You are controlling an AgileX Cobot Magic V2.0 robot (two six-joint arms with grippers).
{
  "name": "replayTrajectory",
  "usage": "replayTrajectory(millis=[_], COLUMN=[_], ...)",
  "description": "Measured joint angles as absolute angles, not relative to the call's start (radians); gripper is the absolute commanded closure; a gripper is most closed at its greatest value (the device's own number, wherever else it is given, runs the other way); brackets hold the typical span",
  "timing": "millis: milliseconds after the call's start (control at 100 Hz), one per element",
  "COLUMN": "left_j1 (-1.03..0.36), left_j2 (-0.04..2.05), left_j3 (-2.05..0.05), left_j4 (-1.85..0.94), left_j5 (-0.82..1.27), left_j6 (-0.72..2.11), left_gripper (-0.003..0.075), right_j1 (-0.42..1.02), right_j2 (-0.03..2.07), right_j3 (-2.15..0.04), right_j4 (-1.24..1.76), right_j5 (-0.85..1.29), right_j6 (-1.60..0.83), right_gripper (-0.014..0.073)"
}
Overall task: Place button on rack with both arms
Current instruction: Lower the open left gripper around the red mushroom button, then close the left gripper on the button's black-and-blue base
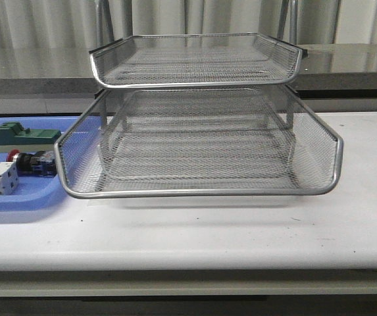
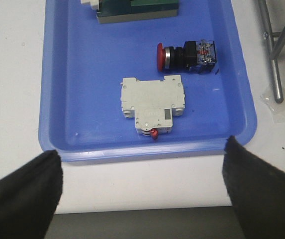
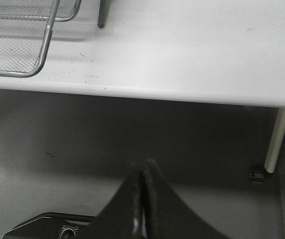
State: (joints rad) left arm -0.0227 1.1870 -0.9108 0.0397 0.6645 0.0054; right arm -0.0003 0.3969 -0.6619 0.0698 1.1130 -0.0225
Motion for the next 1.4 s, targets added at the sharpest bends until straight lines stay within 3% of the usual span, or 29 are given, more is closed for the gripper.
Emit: replayTrajectory(millis=[220, 470, 1070, 1400], left_j1=[-0.023, -0.023, -0.023, -0.049], left_j2=[1.194, 1.246, 1.857, 2.075], left_j3=[-0.911, -1.014, -1.706, -1.827], left_j4=[0.036, 0.029, -0.103, -0.134], left_j5=[0.643, 0.623, 1.035, 1.08], left_j6=[0.007, 0.073, 0.698, 0.895], left_gripper=[0.0097, 0.0101, 0.0101, 0.0101], right_j1=[0.0, 0.0, 0.0, 0.0], right_j2=[0.397, 0.397, 0.397, 0.397], right_j3=[-0.662, -0.662, -0.662, -0.662], right_j4=[0.07, 0.07, 0.07, 0.07], right_j5=[1.114, 1.114, 1.114, 1.114], right_j6=[-0.022, -0.022, -0.022, -0.022], right_gripper=[0.0664, 0.0664, 0.0664, 0.0664])
